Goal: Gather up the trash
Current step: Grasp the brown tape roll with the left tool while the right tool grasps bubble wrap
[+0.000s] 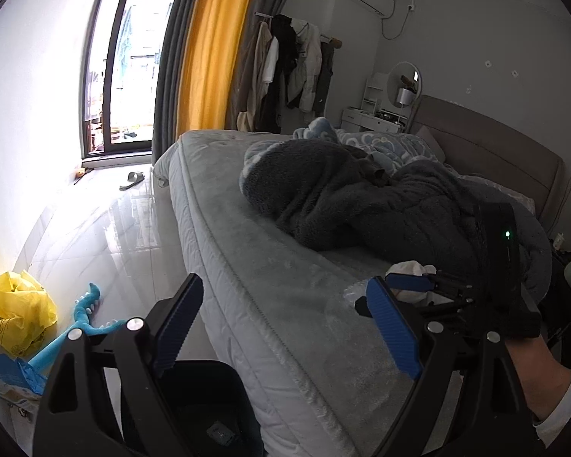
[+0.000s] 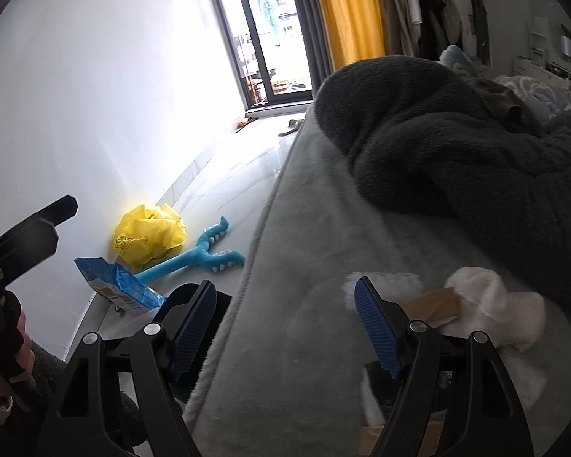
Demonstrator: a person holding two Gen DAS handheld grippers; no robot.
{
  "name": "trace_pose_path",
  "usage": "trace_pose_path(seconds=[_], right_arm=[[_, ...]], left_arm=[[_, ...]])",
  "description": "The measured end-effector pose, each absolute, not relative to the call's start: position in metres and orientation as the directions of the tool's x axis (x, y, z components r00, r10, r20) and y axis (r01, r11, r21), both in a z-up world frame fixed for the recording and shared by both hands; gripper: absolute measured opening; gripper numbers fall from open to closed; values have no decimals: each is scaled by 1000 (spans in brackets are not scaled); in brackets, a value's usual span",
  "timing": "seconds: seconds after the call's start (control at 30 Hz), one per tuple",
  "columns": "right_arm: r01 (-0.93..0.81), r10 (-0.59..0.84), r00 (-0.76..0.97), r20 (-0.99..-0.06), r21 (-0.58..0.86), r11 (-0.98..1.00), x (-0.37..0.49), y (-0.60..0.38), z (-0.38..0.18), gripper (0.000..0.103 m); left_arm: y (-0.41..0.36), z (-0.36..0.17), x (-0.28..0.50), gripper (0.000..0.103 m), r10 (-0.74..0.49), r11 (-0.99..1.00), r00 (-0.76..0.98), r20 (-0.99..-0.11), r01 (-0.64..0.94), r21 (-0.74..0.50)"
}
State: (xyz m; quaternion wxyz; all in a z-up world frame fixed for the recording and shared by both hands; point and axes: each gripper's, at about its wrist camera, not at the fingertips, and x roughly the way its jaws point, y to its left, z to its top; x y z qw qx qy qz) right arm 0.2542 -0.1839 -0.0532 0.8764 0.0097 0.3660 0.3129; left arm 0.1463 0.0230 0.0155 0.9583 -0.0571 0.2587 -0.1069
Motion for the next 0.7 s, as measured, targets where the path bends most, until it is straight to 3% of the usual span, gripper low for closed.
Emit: trace_pose_path(seconds=[0.23, 0.7], right_arm=[[-468, 516, 587, -624, 259, 845, 259, -243, -55, 76], [-354, 446, 626, -640, 276, 894, 260, -330, -67, 77]], left_arm=[[-24, -2, 161, 89, -302, 953, 788, -537, 251, -169], [-117, -48, 177, 79, -432, 889, 644, -632, 422, -178]])
